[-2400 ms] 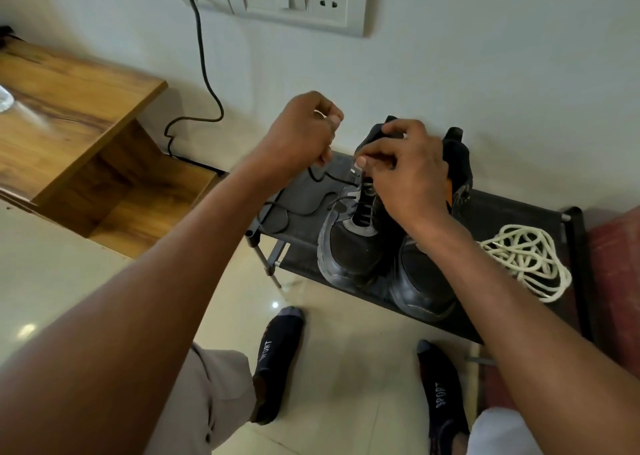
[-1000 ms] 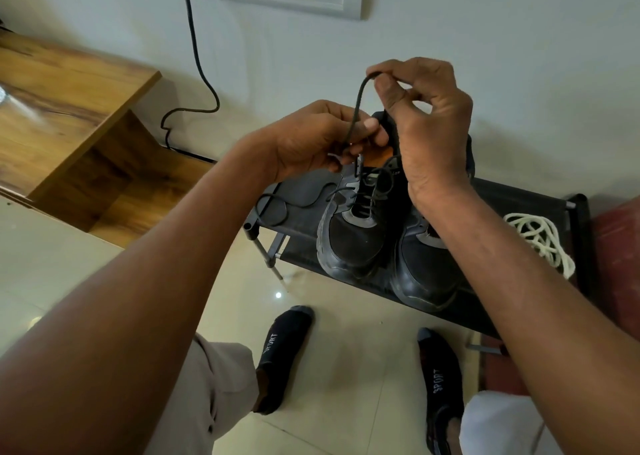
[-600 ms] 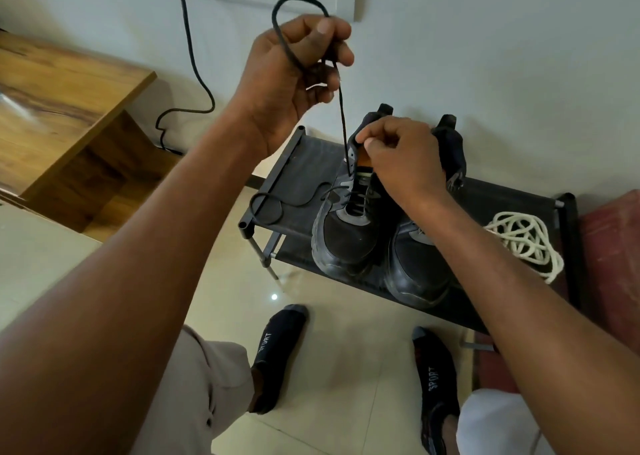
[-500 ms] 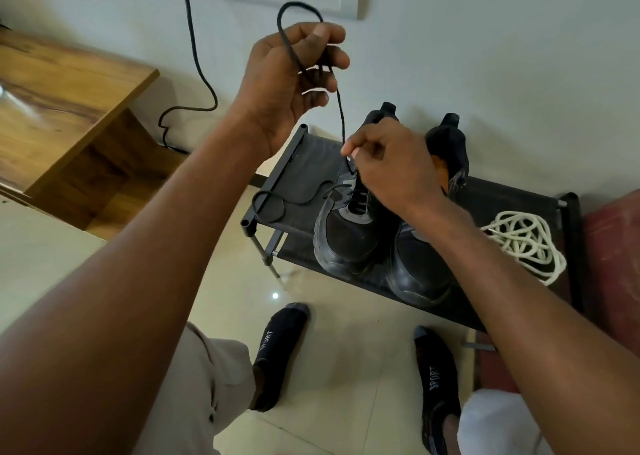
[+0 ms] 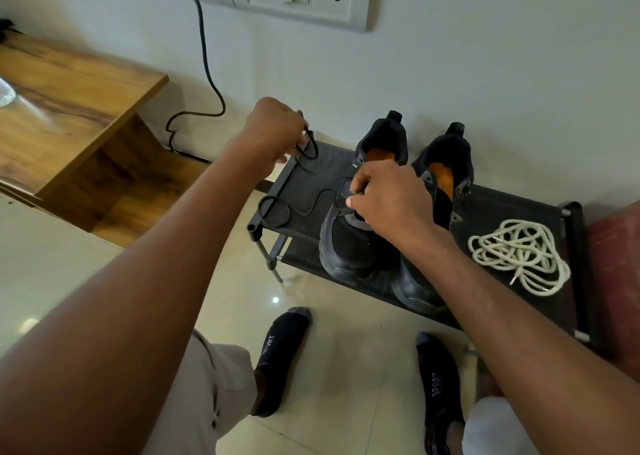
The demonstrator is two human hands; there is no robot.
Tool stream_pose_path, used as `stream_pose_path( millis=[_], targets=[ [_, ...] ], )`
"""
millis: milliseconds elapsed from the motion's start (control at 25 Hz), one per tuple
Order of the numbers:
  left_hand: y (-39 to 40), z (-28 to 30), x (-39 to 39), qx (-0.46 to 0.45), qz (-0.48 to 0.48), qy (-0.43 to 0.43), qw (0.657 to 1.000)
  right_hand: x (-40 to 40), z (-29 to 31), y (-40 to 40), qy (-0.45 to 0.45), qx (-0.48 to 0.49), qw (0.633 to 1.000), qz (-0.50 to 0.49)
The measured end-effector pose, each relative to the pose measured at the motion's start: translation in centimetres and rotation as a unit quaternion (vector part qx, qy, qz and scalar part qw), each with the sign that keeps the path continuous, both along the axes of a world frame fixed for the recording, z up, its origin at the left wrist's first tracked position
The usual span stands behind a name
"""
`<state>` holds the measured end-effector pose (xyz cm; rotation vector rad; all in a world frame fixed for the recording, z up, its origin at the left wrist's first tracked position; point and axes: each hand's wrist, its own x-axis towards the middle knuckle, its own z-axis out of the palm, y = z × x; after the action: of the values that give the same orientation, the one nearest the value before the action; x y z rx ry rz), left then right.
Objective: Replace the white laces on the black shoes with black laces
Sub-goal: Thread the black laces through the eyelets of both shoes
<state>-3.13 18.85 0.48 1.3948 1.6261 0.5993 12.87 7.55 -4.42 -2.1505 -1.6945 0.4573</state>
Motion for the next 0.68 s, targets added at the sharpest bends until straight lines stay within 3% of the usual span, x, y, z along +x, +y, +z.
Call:
stream_pose_path(
  millis=[80,160,240,320,360,440,520,600,680],
  targets=[
    [0.0,-0.4,0.0,0.012,-0.035,0.064,0.997,0.4,0.8,-0.2,0.191,0.014,0.979,-0.072],
    [-0.8,-0.5,0.1,0.037,-0.075,0.141,0.986,1.5,2.6,-0.5,0.442,0.005,0.889,-0.117],
    [-1.5,-0.4,0.3,0.069,-0.108,0.243,0.962,3.2,4.4,-1.0,0.574,-0.018,0.814,-0.089],
    [-2.4,0.8,0.9,0.143,-0.120,0.219,0.958,4.8,5.9,-1.5,0.570,-0.005,0.821,-0.031],
    [-2.9,1.7,1.5,0.170,-0.135,0.129,0.967,5.4,6.4,-1.6,0.555,0.009,0.832,-0.008],
    [-4.5,3.6,3.1,0.124,-0.195,-0.088,0.969,6.2,7.5,-2.1,0.543,0.033,0.838,0.027],
    [-6.4,4.8,4.6,0.046,-0.270,-0.202,0.940,6.6,8.4,-2.5,0.543,0.074,0.836,0.032],
    [-7.5,4.7,5.3,0.032,-0.289,-0.211,0.933,7.3,8.8,-2.6,0.553,0.142,0.821,0.001],
    [-7.4,4.0,4.9,0.058,-0.230,-0.157,0.959,8.3,8.9,-2.7,0.566,0.204,0.797,-0.048]
  ],
)
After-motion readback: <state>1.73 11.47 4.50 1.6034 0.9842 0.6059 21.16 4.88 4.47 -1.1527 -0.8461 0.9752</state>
